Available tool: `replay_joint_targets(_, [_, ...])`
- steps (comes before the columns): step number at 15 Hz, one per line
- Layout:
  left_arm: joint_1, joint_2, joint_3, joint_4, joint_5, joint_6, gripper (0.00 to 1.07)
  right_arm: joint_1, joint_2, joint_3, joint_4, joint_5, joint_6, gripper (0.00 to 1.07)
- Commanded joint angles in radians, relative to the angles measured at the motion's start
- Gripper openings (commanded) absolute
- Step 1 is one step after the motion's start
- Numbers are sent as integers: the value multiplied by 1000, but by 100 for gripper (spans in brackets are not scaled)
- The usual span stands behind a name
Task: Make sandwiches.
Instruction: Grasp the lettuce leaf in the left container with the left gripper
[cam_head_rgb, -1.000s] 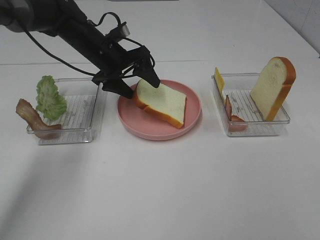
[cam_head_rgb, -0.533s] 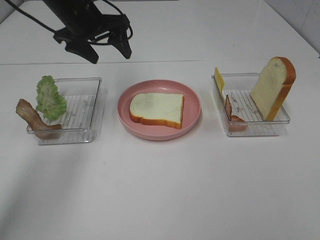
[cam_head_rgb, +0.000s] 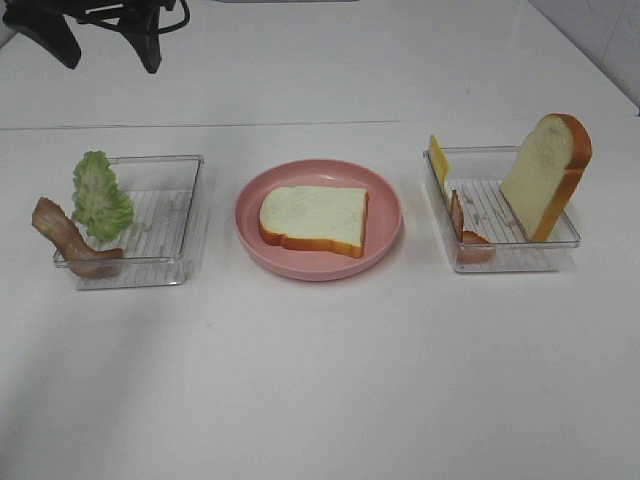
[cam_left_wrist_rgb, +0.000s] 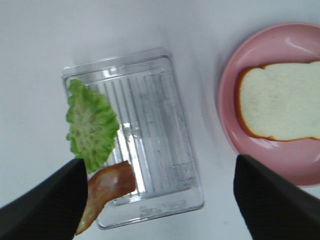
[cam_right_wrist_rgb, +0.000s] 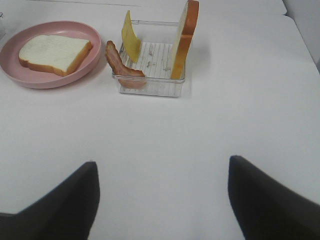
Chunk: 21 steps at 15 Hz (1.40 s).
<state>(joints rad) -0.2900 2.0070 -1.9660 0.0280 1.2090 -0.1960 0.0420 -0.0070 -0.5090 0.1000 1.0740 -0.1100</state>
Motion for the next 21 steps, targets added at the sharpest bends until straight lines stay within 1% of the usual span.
replay_joint_targets(1, [0,-6,0,80,72,-52,76,-6,-14,3,-1,-10,-4,69])
replay_joint_targets(2, [28,-4,0,90,72,-72,76,-6,-14,3,-1,-10,-4,69])
replay_joint_targets(3, [59,1,0,78,72,-75,76,-6,-14,3,-1,-10,-4,69])
replay_joint_targets(4, [94,9,0,47,72,-75,76,-6,-14,3,-1,-10,-4,69])
replay_joint_targets(5, [104,13,0,35,72,-75,76,-6,-14,3,-1,-10,-4,69])
replay_joint_targets(7, [153,45,0,-34,72,-56,76,-6,-14,3,-1,-10,-4,69])
replay_joint_targets(8, [171,70,0,-49,72,-44,76,-6,-14,3,-1,-10,-4,69])
replay_joint_targets(10, [186,102,0,-48,72,-43,76,-6,-14,3,-1,-10,-4,69])
replay_joint_targets(11, [190,149,0,-36,72,-32,76,-6,-14,3,-1,-10,-4,69])
replay_joint_targets(14, [190,218,0,-36,70,-24,75,-6,-14,3,-1,-10,-4,69])
replay_joint_targets(17, [190,266,0,-38,43,-21,69,-6,-14,3,-1,-10,-4,69])
replay_joint_targets(21, [190,301,0,-38,0,-21,69,-6,-14,3,-1,-10,-4,69])
